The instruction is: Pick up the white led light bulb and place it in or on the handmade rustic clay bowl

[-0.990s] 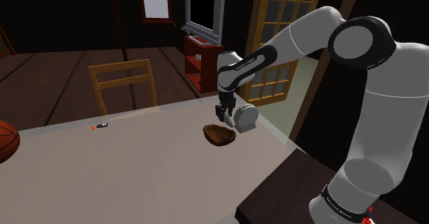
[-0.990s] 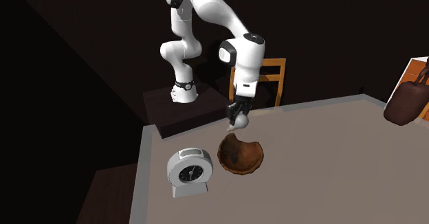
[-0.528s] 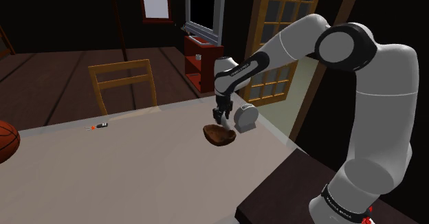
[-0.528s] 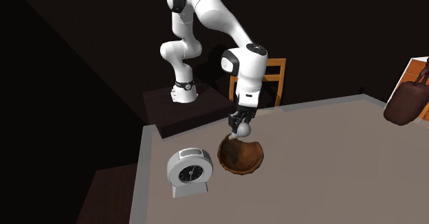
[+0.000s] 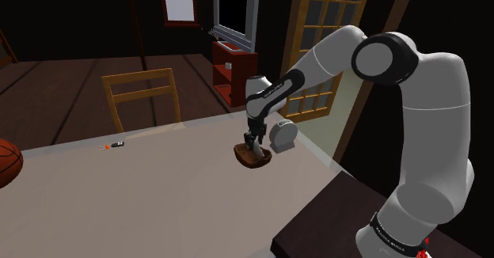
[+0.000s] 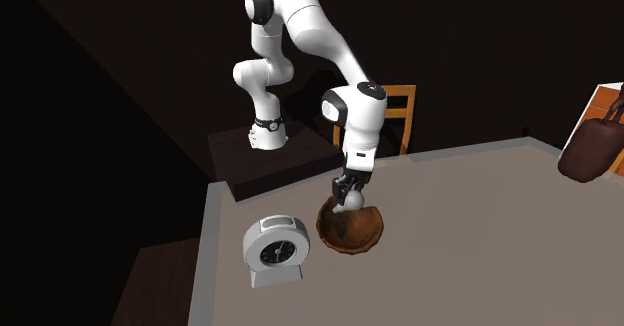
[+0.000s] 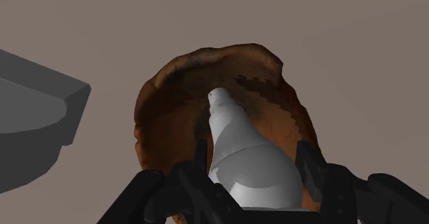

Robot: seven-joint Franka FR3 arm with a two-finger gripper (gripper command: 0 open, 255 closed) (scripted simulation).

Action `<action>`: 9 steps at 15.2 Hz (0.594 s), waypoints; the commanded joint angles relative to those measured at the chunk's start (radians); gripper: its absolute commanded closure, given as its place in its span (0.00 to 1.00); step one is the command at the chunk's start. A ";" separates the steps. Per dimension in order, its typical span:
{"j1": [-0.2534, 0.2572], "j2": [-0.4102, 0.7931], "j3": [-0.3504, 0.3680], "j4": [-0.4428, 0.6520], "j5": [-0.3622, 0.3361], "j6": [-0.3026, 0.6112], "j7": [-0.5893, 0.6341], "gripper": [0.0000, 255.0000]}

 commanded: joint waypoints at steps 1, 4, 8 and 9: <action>-0.001 0.011 -0.002 0.000 -0.002 0.012 -0.001 1.00; -0.001 0.011 -0.002 0.000 -0.002 0.012 -0.001 1.00; -0.001 0.011 -0.002 0.000 -0.002 0.012 -0.001 1.00; -0.001 0.011 -0.002 0.000 -0.002 0.012 -0.001 0.00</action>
